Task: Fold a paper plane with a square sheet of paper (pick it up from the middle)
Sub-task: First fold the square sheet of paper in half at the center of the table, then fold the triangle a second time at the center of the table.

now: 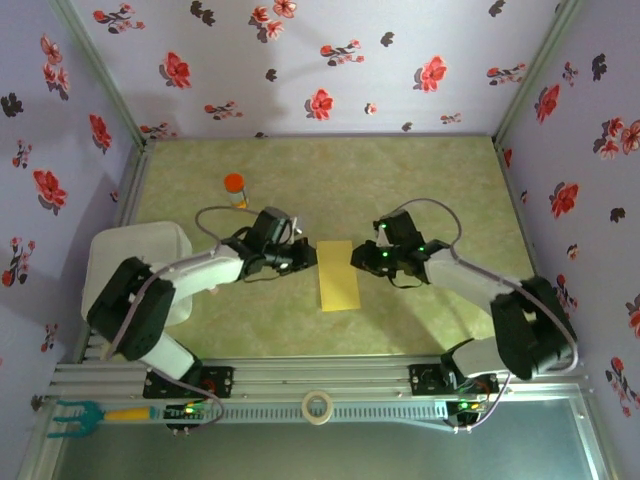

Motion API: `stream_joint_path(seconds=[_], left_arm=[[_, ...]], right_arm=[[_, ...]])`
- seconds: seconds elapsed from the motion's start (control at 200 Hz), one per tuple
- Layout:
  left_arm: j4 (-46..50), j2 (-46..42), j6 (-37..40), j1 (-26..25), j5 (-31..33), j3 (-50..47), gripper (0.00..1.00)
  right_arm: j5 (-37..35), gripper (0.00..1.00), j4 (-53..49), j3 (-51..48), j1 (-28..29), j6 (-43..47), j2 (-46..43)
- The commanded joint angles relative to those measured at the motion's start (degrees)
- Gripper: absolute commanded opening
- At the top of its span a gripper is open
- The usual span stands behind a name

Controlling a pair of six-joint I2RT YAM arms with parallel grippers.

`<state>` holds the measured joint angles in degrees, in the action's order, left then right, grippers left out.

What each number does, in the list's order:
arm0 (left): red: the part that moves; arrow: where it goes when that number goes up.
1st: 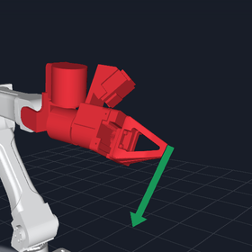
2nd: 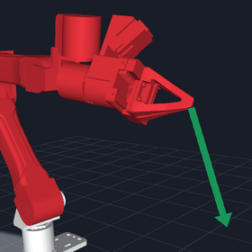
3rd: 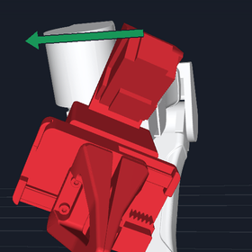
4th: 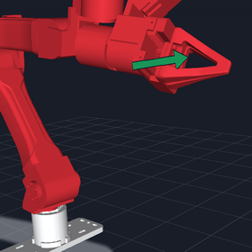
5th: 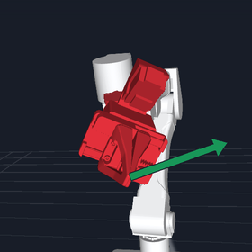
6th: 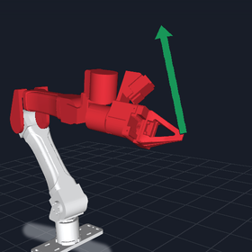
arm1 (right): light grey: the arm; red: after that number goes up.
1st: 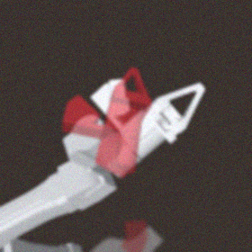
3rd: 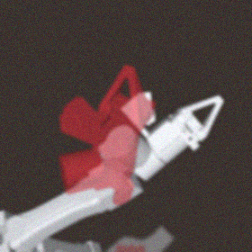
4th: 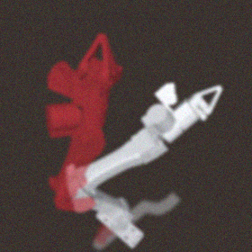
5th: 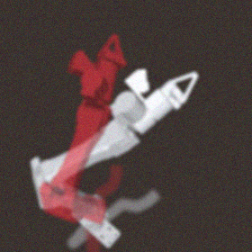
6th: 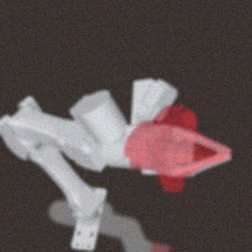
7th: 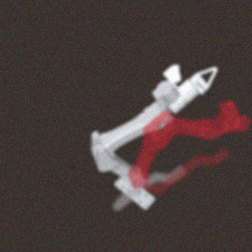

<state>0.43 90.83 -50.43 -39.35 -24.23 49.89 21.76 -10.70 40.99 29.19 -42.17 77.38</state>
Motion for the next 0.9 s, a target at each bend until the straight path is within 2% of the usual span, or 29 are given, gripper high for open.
stream_joint_path(seconds=[0.0,0.2,0.43,0.595,0.895], left_arm=[[1.8,6.0,3.7,0.6,-3.0,6.1,0.0],[3.9,15.3,6.2,2.3,-4.0,14.0,0.0],[2.2,22.8,5.9,4.5,-7.4,18.9,0.0],[1.0,25.6,5.4,5.5,-7.5,18.9,0.0],[-5.3,27.3,2.7,6.4,-7.4,11.1,0.0]], right_arm=[[-2.3,0.27,-5.6,-3.7,-0.9,-2.6,-3.7],[0.1,0.28,-1.2,-11.4,-0.9,-9.7,-9.6],[2.5,0.29,2.9,-15.1,-0.3,-12.9,-9.4],[3.4,0.31,4.0,-15.2,0.6,-13.6,-8.5],[6.0,0.43,4.1,-13.7,3.1,-13.5,-3.4]])
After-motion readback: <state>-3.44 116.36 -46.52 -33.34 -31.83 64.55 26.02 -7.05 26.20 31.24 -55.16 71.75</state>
